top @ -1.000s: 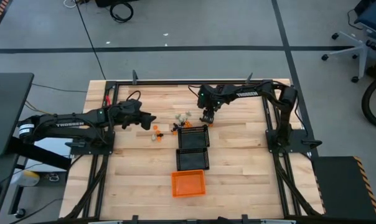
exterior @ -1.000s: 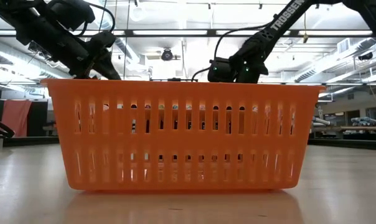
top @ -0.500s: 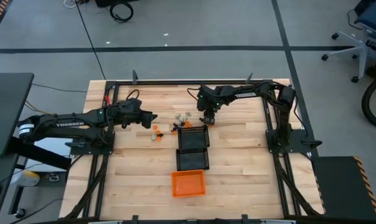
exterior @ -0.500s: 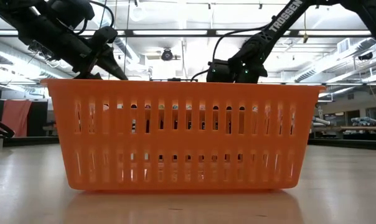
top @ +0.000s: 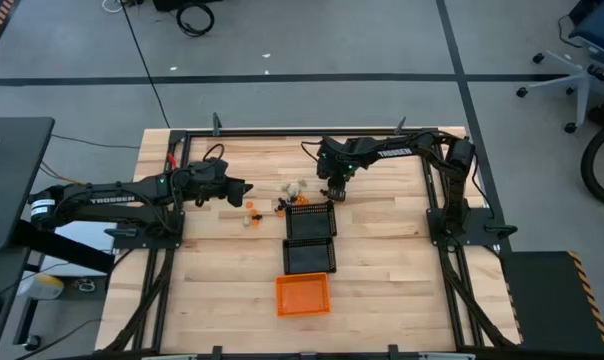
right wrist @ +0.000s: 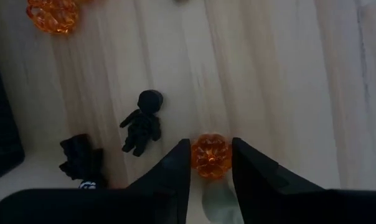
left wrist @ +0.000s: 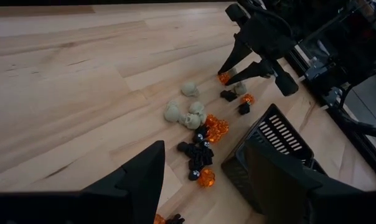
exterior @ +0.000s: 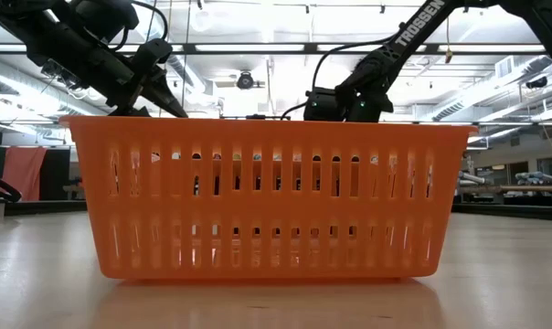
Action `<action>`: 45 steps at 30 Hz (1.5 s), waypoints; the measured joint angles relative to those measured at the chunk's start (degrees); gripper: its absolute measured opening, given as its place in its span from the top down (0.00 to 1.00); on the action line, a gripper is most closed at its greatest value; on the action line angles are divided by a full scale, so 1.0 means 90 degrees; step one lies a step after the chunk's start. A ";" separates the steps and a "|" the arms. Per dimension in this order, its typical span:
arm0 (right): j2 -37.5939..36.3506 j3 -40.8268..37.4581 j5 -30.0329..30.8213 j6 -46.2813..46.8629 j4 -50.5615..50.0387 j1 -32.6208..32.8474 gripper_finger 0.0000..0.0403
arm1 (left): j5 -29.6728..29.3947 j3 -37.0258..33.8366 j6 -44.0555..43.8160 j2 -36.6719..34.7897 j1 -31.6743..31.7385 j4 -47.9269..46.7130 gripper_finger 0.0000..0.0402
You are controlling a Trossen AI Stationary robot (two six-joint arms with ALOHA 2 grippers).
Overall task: Sort Halloween decoration
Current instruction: Put the orange pumpkin toy into the top black bin
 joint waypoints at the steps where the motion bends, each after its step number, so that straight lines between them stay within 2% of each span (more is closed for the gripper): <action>1: 0.0000 0.0002 0.0048 0.0000 -0.0004 0.0022 0.74 | 0.0000 0.0000 0.0002 0.0000 0.0000 -0.0002 0.44; 12: -0.0015 0.0172 0.0156 0.0002 -0.0169 0.0379 0.75 | 0.0000 0.0000 0.0017 0.0000 0.0000 -0.0004 0.44; 19: -0.0015 0.0918 0.0241 0.0036 -0.0844 0.0469 0.75 | -0.0002 -0.0002 0.0102 0.0000 0.0000 -0.0007 0.44; 21: -0.0015 0.1277 0.0012 0.0114 -0.1233 0.0505 0.75 | -0.0002 -0.0002 0.0209 0.0002 0.0000 -0.0007 0.44; 25: -0.0015 0.1907 -0.0896 0.0227 -0.1895 0.0700 0.75 | -0.0002 -0.0002 0.0225 0.0002 0.0000 -0.0009 0.44; 28: -0.0019 0.2092 -0.1767 0.0317 -0.2042 0.0904 0.75 | -0.0002 -0.0002 0.0230 0.0002 0.0000 -0.0014 0.44; 30: -0.0017 0.2088 -0.2091 0.0362 -0.2095 0.1077 0.75 | -0.0002 -0.0002 0.0263 0.0002 0.0000 -0.0017 0.44; 33: -0.0019 0.1982 -0.1992 0.0340 -0.2081 0.1391 0.75 | 0.0005 -0.0002 0.0400 0.0002 0.0000 -0.0017 0.44; 37: -0.0015 0.1933 -0.1240 0.0371 -0.2115 0.1743 0.72 | 0.0042 -0.0002 0.0400 0.0002 0.0000 -0.0017 0.44; 45: -0.0015 0.1933 -0.0921 0.0718 -0.2111 0.1930 0.55 | 0.0097 -0.0002 0.0400 0.0002 0.0000 -0.0019 0.44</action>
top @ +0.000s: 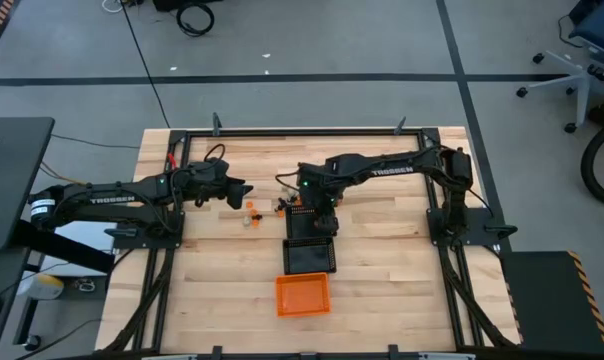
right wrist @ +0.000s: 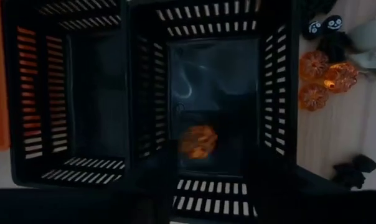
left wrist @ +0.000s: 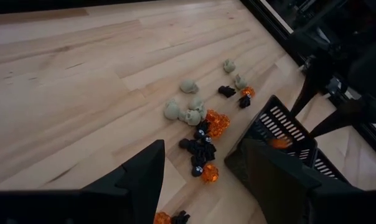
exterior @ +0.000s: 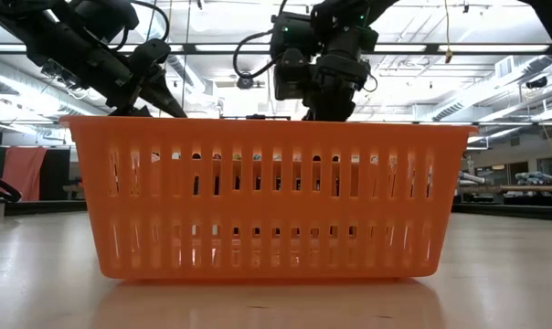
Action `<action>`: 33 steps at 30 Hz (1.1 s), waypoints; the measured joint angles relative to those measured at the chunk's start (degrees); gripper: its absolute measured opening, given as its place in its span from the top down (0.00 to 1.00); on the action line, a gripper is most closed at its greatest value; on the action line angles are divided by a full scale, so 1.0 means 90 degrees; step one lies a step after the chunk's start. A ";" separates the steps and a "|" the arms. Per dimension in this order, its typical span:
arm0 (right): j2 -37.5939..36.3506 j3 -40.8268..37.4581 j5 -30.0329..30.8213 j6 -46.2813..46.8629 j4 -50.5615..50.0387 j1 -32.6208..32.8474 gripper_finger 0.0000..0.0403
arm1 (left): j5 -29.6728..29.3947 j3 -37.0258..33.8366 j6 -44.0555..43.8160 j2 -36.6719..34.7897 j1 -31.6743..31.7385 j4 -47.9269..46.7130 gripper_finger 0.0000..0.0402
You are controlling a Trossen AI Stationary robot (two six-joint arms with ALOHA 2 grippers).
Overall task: Sort Halloween decoration
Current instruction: Put the orange pumpkin toy into the top black bin, then put the black skeleton toy into the bottom black bin
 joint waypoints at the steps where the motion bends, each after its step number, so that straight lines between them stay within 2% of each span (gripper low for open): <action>1: 0.0000 0.0024 0.0002 0.0085 -0.0047 -0.0001 0.53 | 0.0000 0.0000 0.0000 0.0000 0.0000 -0.0002 0.44; 3: 0.0000 0.0121 0.0124 0.0175 -0.0252 -0.0003 0.51 | 0.0002 0.0000 0.0000 0.0000 0.0000 -0.0009 0.44; 7: -0.0002 0.0269 0.0857 0.0453 -0.0662 -0.0081 0.50 | 0.0002 0.0000 0.0000 0.0002 0.0000 -0.0036 0.44; 15: -0.0009 0.0257 0.0850 -0.0022 -0.1290 -0.0476 0.52 | 0.0338 0.0000 -0.0002 0.0002 0.0000 -0.0036 0.44; 26: -0.0466 -0.1016 0.0913 -0.0740 -0.0261 -0.0896 0.57 | 0.0430 -0.0002 -0.0053 0.0002 -0.0005 -0.0039 0.44; 33: -0.0476 -0.1795 0.1002 -0.1119 0.0375 -0.0923 0.58 | 0.0430 -0.0002 -0.0053 0.0002 -0.0002 -0.0036 0.44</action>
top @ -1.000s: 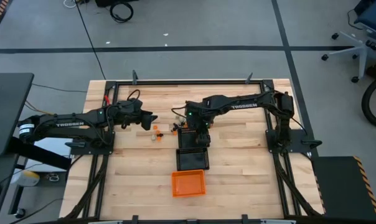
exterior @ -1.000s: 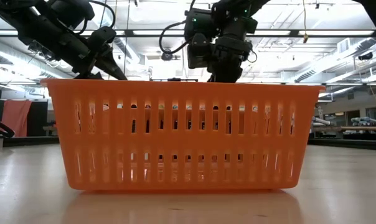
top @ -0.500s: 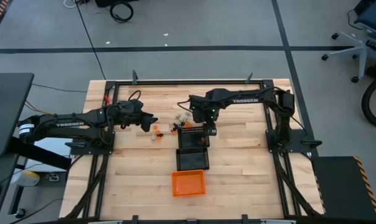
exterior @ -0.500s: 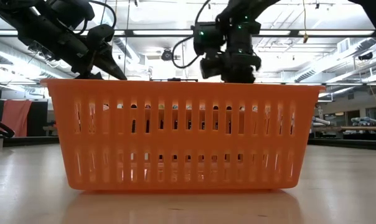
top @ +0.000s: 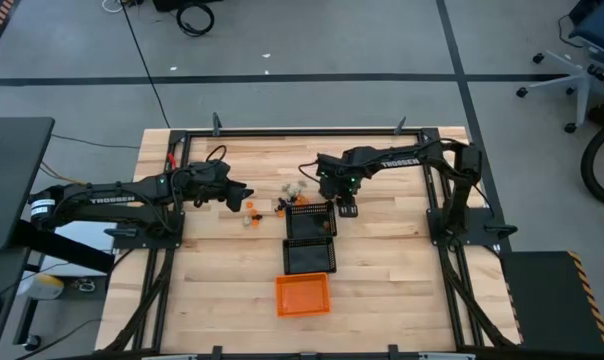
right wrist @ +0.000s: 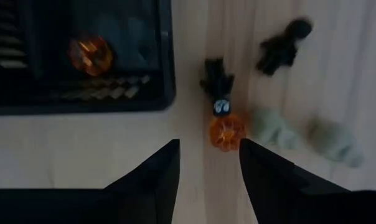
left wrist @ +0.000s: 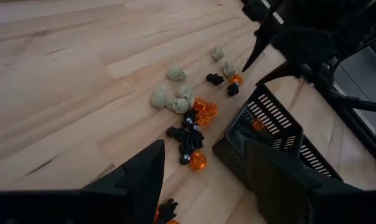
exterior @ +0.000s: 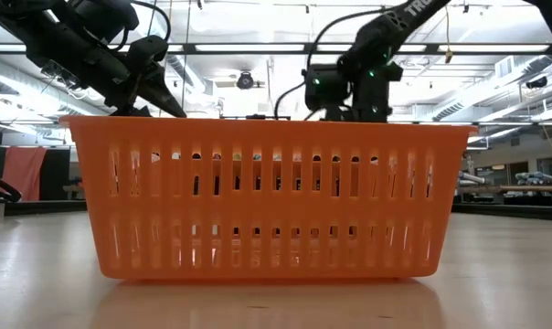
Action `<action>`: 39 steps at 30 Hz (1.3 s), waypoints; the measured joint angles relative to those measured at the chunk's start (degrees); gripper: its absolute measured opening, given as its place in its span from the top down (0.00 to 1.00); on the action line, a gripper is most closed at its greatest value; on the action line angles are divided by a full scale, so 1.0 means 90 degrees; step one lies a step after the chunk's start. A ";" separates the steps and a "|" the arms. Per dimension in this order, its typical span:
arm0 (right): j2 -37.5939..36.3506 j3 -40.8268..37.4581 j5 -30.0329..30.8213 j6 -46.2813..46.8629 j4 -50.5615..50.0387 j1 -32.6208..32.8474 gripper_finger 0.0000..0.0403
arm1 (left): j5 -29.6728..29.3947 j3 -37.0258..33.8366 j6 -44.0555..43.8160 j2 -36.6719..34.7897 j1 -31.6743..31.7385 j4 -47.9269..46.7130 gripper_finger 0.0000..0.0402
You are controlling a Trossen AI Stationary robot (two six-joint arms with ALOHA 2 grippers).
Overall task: Sort Halloween decoration
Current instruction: Put the black skeleton toy into the bottom black bin
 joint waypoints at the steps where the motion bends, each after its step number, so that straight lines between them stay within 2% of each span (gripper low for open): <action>1: 0.0000 -0.0119 0.0028 0.0048 0.0114 0.0000 0.58 | 0.0000 0.0002 0.0000 0.0000 0.0000 0.0001 0.44; 7: 0.0002 -0.0575 0.0115 0.0303 0.0741 -0.0066 0.58 | 0.0000 0.0000 0.0000 0.0000 0.0002 0.0000 0.44; 16: 0.0002 -0.0575 0.0122 0.0361 0.1009 -0.0066 0.58 | 0.0000 0.0000 0.0000 0.0000 0.0002 0.0002 0.44; 25: -0.0020 -0.0572 -0.0239 0.0260 0.1070 -0.0142 0.59 | 0.0005 -0.0001 -0.0024 0.0000 0.0002 0.0001 0.44; 31: -0.0465 -0.0570 -0.0217 0.0086 0.0814 -0.0165 0.61 | 0.0010 0.0001 -0.0023 0.0000 0.0002 0.0000 0.44; 39: -0.0421 -0.0730 -0.0606 -0.0145 0.1622 -0.0201 0.61 | 0.0015 0.0001 0.0007 0.0000 0.0007 0.0000 0.44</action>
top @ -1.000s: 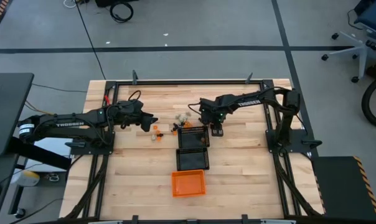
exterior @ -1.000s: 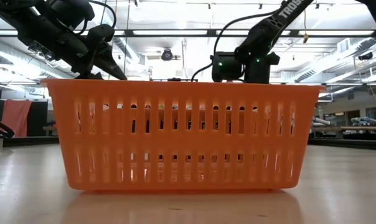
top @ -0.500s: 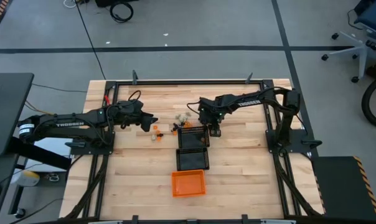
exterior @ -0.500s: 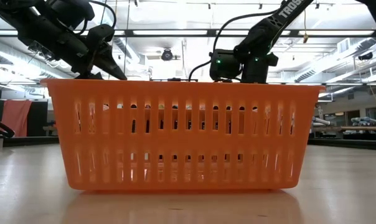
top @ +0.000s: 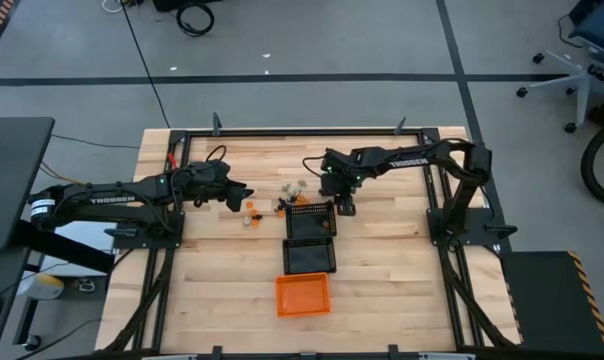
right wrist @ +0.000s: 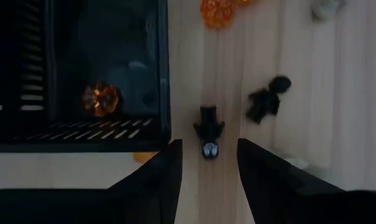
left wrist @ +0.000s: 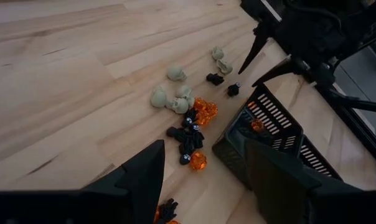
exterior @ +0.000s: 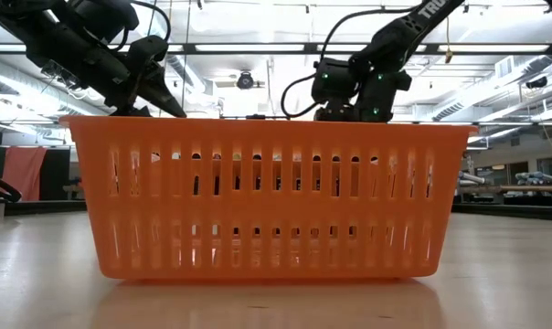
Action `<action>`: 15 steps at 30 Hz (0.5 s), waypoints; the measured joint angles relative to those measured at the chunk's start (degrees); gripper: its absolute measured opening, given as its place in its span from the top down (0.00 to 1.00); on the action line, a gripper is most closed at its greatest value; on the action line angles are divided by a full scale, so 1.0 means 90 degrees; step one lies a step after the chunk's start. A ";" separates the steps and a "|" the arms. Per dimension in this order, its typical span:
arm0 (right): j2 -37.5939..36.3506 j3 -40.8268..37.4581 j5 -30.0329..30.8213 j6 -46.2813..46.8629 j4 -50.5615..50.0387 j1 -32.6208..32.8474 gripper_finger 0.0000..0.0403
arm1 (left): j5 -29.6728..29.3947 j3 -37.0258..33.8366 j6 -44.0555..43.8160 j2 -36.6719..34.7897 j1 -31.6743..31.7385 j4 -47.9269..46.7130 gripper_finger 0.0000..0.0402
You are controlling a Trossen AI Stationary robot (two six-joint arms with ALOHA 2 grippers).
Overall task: Sort Halloween decoration
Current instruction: Put the black skeleton toy into the bottom black bin
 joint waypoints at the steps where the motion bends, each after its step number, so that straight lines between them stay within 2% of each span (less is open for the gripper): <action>1: 0.0029 -0.0048 0.0050 -0.0003 0.0158 0.0013 0.61 | 0.0000 0.0000 0.0000 0.0000 0.0000 0.0000 0.44; 15: 0.0023 -0.0579 0.0060 0.0055 0.0839 -0.0011 0.61 | 0.0007 -0.0002 -0.0002 0.0002 -0.0005 0.0000 0.44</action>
